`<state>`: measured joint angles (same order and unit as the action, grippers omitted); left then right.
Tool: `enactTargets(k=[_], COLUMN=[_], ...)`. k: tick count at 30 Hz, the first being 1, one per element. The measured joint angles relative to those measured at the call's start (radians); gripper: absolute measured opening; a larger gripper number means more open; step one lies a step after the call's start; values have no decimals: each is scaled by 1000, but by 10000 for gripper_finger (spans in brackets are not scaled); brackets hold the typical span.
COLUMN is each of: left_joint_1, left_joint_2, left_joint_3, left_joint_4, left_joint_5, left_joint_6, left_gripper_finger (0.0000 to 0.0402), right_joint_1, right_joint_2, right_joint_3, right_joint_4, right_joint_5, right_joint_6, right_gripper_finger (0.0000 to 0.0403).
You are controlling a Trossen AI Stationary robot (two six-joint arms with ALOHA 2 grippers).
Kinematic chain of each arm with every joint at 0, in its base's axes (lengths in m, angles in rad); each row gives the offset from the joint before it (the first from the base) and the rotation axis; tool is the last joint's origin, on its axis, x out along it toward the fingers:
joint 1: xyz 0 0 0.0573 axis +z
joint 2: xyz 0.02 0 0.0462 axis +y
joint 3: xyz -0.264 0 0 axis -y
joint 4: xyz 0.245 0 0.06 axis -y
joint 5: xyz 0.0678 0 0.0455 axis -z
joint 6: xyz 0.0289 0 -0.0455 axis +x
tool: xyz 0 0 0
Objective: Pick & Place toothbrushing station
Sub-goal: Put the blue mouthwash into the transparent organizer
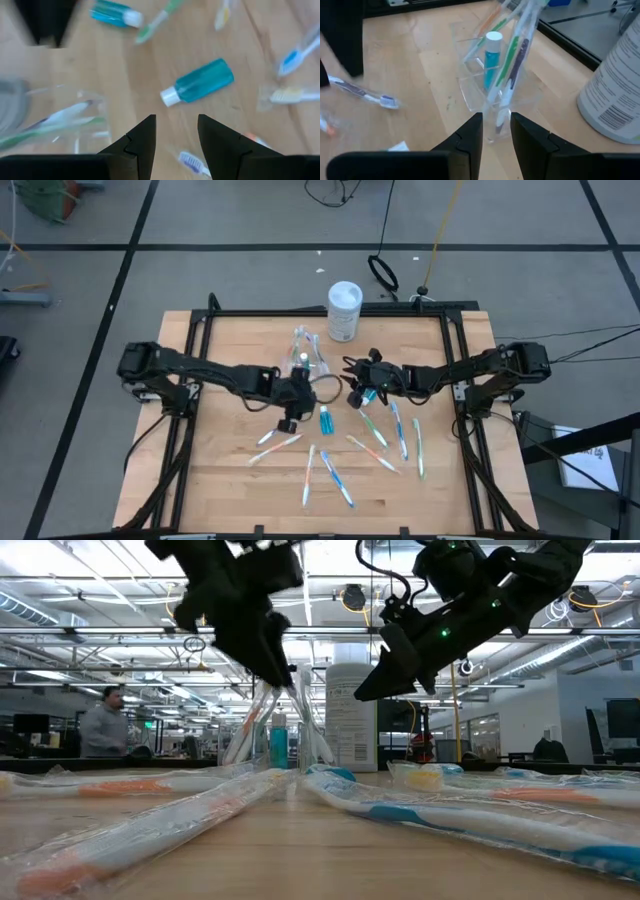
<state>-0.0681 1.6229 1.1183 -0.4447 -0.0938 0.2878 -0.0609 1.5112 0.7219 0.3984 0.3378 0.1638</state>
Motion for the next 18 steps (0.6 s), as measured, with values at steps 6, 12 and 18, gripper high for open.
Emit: enactTargets(k=[6, 12, 18], left_joint_1=[0, -10, -32], left_joint_2=[150, 254, 313], left_joint_3=[0, 0, 4], left_joint_4=[133, 175, 230], left_joint_5=[-10, -11, -140], left_joint_6=[170, 409, 543], left_gripper_finger=[152, 158, 187], right_joint_1=[-5, -5, -5], right_joint_2=[0, 0, 0], right_joint_3=[0, 0, 0], right_joint_4=[-15, -17, -18], right_joint_5=[0, 0, 0], right_joint_6=[0, 0, 0], right_gripper_finger=[91, 91, 91])
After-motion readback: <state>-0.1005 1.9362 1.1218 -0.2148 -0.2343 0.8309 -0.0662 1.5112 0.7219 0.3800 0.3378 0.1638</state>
